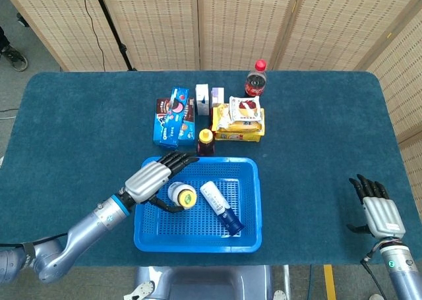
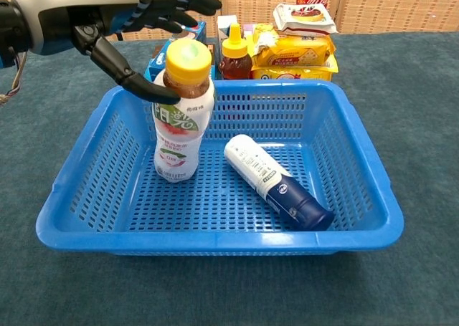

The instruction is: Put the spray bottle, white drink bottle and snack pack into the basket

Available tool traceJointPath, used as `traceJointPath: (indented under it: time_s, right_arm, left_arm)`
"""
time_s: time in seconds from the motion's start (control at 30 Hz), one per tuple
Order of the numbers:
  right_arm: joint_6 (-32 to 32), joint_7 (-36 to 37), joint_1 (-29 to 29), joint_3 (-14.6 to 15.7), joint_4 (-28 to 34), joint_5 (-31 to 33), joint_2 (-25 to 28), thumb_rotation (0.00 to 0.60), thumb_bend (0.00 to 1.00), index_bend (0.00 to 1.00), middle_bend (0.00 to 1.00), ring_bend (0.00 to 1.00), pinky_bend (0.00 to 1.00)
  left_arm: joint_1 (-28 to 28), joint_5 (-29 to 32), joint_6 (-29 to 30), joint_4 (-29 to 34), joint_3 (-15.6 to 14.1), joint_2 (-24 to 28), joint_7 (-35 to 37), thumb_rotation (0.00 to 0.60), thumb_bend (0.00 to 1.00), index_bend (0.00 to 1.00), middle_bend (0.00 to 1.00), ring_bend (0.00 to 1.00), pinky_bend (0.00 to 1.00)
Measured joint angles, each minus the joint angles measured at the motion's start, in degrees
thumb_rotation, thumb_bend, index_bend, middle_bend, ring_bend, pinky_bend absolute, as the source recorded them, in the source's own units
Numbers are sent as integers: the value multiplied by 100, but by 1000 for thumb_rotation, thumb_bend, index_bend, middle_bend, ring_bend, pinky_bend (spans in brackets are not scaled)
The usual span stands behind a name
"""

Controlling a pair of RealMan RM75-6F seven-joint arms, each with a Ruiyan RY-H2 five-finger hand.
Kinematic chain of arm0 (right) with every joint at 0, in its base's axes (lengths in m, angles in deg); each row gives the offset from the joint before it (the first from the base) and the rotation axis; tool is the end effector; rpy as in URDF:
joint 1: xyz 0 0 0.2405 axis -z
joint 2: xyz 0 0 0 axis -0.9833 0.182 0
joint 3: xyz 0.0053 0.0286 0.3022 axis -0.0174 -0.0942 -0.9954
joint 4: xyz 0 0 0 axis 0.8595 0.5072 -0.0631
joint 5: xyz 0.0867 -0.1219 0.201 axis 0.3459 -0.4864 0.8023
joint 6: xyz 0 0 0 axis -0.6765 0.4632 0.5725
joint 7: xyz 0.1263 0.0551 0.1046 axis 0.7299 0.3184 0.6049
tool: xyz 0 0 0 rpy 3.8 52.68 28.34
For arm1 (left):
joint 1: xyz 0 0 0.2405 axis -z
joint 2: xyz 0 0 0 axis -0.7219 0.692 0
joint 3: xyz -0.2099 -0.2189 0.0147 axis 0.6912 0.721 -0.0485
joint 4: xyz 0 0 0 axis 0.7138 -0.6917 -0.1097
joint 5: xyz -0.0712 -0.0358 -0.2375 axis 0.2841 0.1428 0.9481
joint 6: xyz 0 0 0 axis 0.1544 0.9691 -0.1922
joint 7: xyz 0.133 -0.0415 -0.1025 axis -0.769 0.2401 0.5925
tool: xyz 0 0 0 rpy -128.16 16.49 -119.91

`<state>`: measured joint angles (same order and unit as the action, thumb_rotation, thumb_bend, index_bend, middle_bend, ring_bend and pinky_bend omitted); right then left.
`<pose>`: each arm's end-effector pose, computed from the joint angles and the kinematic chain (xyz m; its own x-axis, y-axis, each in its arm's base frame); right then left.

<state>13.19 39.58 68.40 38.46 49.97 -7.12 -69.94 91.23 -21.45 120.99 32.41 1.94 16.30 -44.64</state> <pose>-0.4017 -0.2511 0.1091 0.4169 -0.2647 0.8696 -0.8903 0.0738 0.4493 -0.0922 0.3526 0.0081 0.1293 0.4943 0.8596 0.8441 -0.5098 0.1662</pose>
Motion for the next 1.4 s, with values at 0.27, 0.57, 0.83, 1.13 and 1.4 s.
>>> traceJointPath:
  time_s: [0.27,0.57,0.83,1.13,1.4]
  right_arm:
    - [-10,-18,-9,-1,-66,18,-45,600,0,0,0,0,0]
    - [96,97,-103,-170,-49,-70,-80,600,0,0,0,0,0]
    - [-65,355,-466,-459,-121,-149,-28,600,0,0,0,0,0]
    - [-512,1108,-1114,-833,-384,-334,-29,600,0,0,0,0,0]
    - [-855,1658,-1899,-1383,-664,-440,-110,600,0,69,0,0,0]
  left_arm:
    - [-383,-424,921,-27,177,376,607,495,143,0,0,0,0]
    - [-1259,-1005,2034,-536,93,1357,1675,497,143,0,0,0,0]
    - [-2195,-1058,2843,-1310,-316,1524,2084,497,143,0,0,0,0]
    - [-2949,-477,2990,-1449,-620,1622,1614,496,143,0,0,0,0]
    - [-3094,-542,3014,-1501,-637,1495,1427,493,143,0,0,0,0]
